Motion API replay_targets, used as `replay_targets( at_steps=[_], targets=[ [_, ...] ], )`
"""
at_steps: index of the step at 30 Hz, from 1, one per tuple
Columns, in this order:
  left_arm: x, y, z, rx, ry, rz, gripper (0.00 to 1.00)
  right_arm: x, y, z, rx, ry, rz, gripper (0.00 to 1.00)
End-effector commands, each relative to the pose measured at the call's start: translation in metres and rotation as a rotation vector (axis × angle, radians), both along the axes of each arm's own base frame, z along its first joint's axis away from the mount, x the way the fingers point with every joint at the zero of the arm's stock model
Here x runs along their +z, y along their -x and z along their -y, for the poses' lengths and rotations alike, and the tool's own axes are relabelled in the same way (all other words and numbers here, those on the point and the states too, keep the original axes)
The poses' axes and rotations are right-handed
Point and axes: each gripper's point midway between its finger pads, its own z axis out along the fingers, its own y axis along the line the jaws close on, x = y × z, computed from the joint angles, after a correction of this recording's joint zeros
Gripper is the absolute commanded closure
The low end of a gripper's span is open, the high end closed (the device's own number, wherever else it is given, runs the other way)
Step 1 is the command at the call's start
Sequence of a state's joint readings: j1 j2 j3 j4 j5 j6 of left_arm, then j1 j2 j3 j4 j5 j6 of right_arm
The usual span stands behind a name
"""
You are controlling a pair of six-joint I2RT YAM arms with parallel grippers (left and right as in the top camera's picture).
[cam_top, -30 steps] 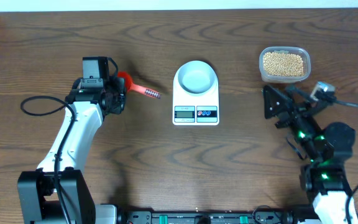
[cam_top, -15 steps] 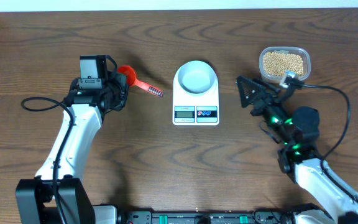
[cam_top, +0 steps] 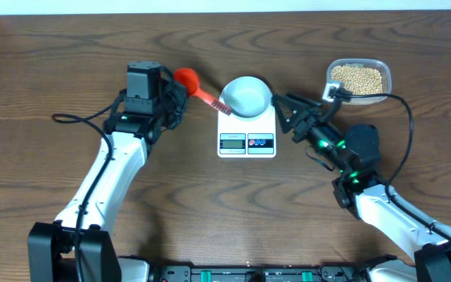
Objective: Scoop item into bowl and weigh 50g on scale
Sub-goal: 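Bring the scoop handle to the right gripper above the scale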
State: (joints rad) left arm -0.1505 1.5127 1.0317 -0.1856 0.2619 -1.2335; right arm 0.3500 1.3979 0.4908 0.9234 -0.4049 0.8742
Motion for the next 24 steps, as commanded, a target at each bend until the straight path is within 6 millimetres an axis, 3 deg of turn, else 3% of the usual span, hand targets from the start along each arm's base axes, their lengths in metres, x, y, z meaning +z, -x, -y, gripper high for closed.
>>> replay_targets(
  at_steps=[1, 7, 24],
  targets=[
    [0.023, -0.005, 0.020, -0.037, 0.069, 0.058, 0.93, 0.006, 0.006, -0.014, 0.047, 0.032, 0.048, 0.34],
    [0.046, -0.009, 0.053, -0.128, 0.133, 0.150, 0.93, 0.005, 0.013, -0.026, 0.079, 0.083, 0.099, 0.37],
    [0.059, 0.006, 0.103, -0.210, 0.251, 0.145, 0.93, 0.005, 0.023, -0.041, 0.123, 0.112, 0.135, 0.58]
  ],
)
